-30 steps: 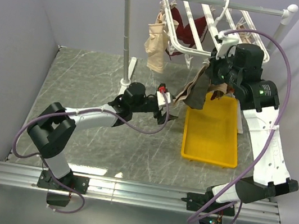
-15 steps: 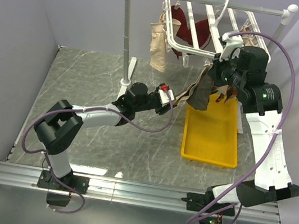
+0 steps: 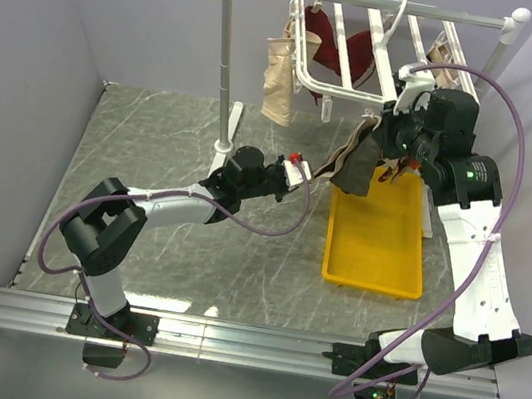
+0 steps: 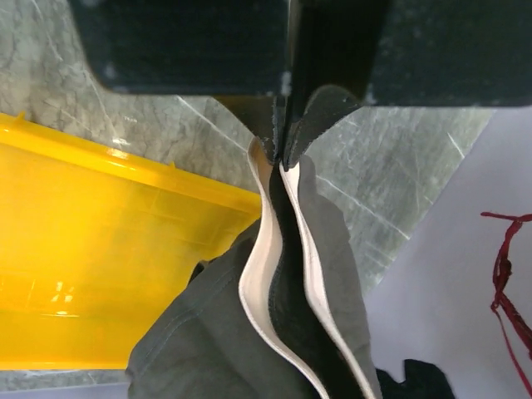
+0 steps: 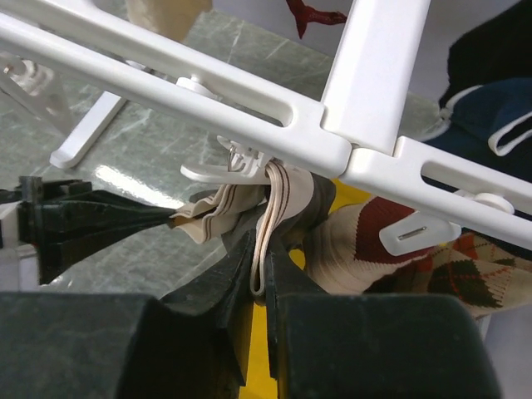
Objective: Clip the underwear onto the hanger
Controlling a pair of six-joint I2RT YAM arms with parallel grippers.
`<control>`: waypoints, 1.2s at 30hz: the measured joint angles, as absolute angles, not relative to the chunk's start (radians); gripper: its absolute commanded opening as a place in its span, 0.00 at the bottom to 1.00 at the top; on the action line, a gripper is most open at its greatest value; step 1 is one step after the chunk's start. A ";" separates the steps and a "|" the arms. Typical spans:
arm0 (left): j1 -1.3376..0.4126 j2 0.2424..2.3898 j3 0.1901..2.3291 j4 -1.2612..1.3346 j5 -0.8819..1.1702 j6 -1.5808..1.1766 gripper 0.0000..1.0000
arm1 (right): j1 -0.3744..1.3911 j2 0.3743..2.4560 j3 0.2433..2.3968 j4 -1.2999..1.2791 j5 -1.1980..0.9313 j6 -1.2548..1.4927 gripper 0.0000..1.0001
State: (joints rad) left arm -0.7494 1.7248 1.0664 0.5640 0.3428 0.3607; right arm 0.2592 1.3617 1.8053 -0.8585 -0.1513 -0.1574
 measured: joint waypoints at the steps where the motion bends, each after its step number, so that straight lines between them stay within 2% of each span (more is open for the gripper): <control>1: -0.749 1.720 1.068 0.552 0.344 0.362 0.00 | 0.258 1.362 1.803 -0.858 -0.151 -0.159 0.19; 6: -0.743 1.691 1.091 0.498 0.351 0.365 0.00 | 0.242 1.358 1.780 -0.847 -0.155 -0.166 0.24; 8: -0.737 1.675 1.101 0.485 0.358 0.366 0.00 | 0.232 1.354 1.761 -0.842 -0.159 -0.163 0.39; 10: -0.733 1.658 1.105 0.479 0.363 0.368 0.00 | 0.230 1.353 1.754 -0.838 -0.158 -0.162 0.49; 14: -0.727 1.638 1.119 0.448 0.371 0.361 0.00 | 0.228 1.346 1.753 -0.828 -0.155 -0.162 0.57; 19: -0.727 1.608 1.153 0.384 0.385 0.345 0.00 | 0.218 1.291 1.753 -0.823 -0.217 -0.174 0.55; 26: -0.727 1.573 1.202 0.352 0.397 0.326 0.00 | 0.214 1.176 1.724 -0.785 -0.440 -0.150 0.50; 28: -0.727 1.571 1.205 0.348 0.398 0.317 0.00 | 0.213 1.152 1.683 -0.746 -0.461 -0.101 0.47; 36: -0.727 1.571 1.215 0.328 0.403 0.295 0.00 | 0.213 1.150 1.540 -0.602 -0.473 0.090 0.49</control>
State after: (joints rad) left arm -0.7269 1.5707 1.2148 0.3279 0.4030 0.2955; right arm 0.2131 1.1500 1.5402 -0.6018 -0.4732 0.0898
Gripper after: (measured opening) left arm 0.011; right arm 0.482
